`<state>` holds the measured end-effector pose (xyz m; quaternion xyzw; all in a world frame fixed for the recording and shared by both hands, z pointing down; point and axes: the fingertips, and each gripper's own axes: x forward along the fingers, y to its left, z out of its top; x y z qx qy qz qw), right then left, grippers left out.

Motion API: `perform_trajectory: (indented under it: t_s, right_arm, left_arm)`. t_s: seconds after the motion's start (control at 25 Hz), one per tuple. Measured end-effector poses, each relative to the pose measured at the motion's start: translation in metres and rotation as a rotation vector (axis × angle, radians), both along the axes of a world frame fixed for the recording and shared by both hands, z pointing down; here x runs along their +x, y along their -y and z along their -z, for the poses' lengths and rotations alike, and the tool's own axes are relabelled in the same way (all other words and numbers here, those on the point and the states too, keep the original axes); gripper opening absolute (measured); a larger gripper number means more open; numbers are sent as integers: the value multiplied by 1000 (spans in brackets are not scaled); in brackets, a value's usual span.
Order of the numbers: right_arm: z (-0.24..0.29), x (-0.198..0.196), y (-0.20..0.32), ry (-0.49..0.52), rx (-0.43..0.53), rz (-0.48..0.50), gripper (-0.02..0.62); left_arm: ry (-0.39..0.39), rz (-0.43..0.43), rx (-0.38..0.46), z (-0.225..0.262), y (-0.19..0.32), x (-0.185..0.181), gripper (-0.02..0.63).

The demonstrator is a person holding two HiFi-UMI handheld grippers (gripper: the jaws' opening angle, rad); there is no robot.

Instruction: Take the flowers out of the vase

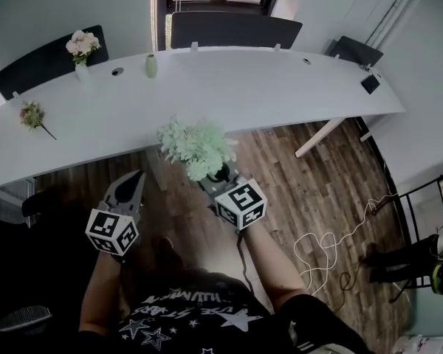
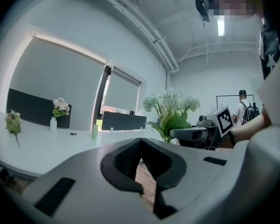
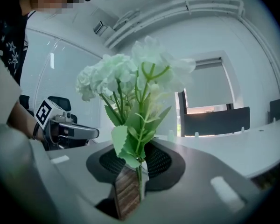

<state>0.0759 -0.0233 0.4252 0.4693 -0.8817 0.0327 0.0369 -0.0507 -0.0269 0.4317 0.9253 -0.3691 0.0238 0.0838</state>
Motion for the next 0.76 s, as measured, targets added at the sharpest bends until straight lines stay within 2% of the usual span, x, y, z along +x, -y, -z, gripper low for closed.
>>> perform_trajectory:
  t_s: [0.2, 0.44, 0.76]
  right_arm:
    - [6, 3, -32, 51, 13, 44, 97]
    - [0, 1, -74, 48, 5, 93, 97]
    - [-4, 9, -116, 72, 5, 98, 97]
  left_arm:
    - [-3, 35, 24, 8, -36, 4, 9]
    - [-5, 56, 39, 13, -78, 8, 9]
    - [9, 60, 50, 12, -115, 11, 9]
